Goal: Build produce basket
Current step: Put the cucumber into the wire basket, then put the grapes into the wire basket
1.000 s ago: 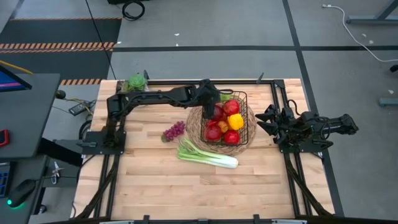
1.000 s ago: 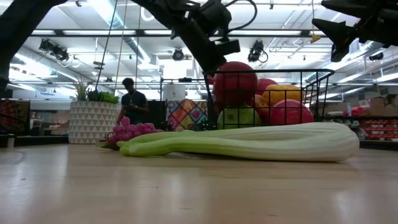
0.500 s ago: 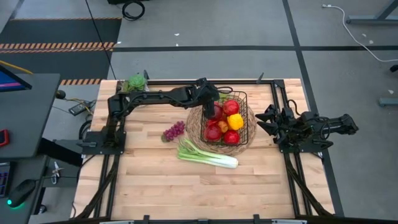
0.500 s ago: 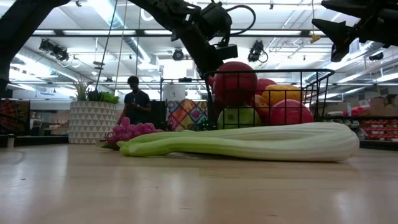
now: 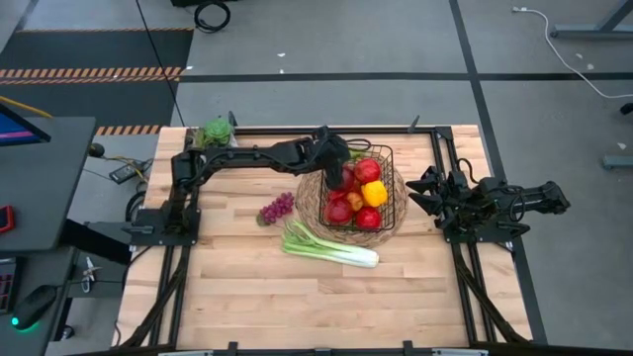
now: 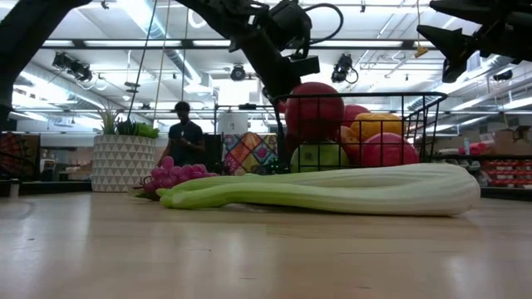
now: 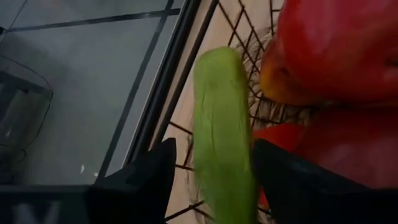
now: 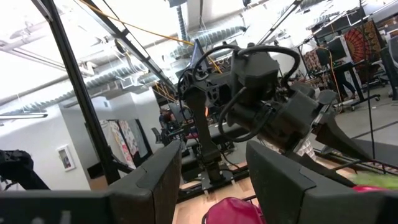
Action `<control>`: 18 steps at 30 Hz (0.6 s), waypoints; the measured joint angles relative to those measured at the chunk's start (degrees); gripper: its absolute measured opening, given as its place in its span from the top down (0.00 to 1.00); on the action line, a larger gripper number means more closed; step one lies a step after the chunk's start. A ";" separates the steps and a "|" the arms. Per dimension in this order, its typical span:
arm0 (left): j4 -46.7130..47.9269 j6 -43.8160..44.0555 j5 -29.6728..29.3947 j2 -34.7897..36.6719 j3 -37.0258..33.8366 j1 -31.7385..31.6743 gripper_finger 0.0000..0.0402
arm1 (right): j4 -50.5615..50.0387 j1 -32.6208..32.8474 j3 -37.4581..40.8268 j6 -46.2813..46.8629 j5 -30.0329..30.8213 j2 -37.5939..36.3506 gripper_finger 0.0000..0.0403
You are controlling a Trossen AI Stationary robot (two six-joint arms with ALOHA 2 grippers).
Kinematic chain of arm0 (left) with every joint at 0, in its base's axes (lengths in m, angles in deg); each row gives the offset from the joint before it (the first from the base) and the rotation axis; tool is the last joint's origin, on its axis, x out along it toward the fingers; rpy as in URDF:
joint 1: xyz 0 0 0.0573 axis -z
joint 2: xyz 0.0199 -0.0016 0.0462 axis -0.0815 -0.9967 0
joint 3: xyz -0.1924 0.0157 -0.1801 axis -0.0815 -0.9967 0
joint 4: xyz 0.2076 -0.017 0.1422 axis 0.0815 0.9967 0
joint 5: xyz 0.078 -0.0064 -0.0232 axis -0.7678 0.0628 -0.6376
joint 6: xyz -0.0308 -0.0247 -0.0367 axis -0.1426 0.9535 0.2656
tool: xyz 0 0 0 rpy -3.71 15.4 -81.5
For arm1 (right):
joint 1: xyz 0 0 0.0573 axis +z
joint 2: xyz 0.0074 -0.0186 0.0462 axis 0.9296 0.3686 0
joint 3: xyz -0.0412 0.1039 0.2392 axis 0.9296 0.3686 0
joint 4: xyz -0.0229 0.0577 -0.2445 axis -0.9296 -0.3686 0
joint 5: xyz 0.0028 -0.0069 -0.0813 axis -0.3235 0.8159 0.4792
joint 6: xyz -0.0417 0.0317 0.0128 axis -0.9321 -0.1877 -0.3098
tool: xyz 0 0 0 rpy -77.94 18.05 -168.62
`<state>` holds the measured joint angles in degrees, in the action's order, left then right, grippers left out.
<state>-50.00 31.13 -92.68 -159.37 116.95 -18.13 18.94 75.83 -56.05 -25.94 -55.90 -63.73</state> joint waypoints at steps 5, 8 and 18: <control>-0.50 -0.60 4.32 0.20 0.02 0.17 0.41 | -0.01 0.00 0.00 0.00 0.00 0.00 0.53; -1.12 -0.35 5.09 0.22 0.04 0.14 0.36 | -0.01 0.00 0.00 0.00 -0.01 0.00 0.53; 2.26 -6.05 4.85 4.36 0.09 2.49 0.12 | 0.02 0.02 0.00 0.00 -0.02 0.00 0.53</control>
<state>-47.74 25.08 -87.84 -155.02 117.04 -15.64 18.95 75.85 -56.05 -25.94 -55.92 -63.73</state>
